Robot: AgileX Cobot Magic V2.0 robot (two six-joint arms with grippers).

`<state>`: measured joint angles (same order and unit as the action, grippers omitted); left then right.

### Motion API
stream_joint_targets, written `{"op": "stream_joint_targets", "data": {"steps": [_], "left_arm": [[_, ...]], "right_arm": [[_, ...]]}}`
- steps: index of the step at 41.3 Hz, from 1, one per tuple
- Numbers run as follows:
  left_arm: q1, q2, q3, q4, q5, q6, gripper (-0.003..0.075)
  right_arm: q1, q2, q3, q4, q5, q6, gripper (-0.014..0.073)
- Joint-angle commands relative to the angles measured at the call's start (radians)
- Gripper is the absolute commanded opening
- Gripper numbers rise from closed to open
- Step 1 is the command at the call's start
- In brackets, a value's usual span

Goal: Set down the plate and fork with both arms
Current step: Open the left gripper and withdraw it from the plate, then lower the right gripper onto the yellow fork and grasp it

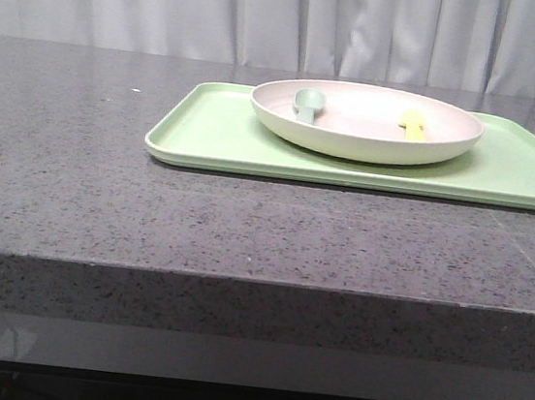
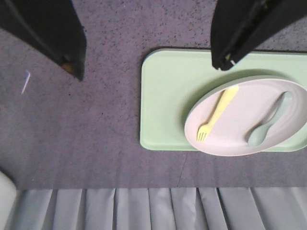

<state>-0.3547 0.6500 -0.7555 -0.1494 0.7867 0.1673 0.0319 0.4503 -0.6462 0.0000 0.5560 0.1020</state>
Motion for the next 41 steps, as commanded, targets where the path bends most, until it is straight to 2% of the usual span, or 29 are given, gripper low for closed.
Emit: {"op": "stream_joint_targets", "data": {"steps": [1,7,14,19,24,32,41], "left_arm": [[0.000,-0.001,-0.027,-0.011,-0.069,0.002,0.0332],[0.000,-0.001,-0.027,-0.011,-0.069,0.002,0.0332],[0.000,-0.001,-0.027,-0.011,-0.071,0.002,0.0332],[0.000,-0.001,-0.027,-0.011,-0.071,0.002,0.0332],[0.000,-0.001,-0.027,-0.011,-0.071,0.002,0.0332],[0.000,-0.001,-0.027,-0.011,-0.071,0.002,0.0332],[0.000,-0.001,-0.027,-0.011,-0.071,0.002,0.0323]], "right_arm": [[0.009,0.089,-0.110,0.007,0.035,-0.031,0.0562],[0.056,0.223,-0.236,0.067,0.157,-0.160,0.0562],[0.170,0.364,-0.349,0.148,0.211,-0.274,0.0561],[0.253,0.480,-0.425,0.139,0.225,-0.274,0.0561],[0.277,0.599,-0.508,0.126,0.233,-0.274,0.0554],[0.276,0.789,-0.652,0.124,0.271,-0.274,0.0357],[0.268,0.985,-0.810,0.115,0.317,-0.193,0.0346]]}}
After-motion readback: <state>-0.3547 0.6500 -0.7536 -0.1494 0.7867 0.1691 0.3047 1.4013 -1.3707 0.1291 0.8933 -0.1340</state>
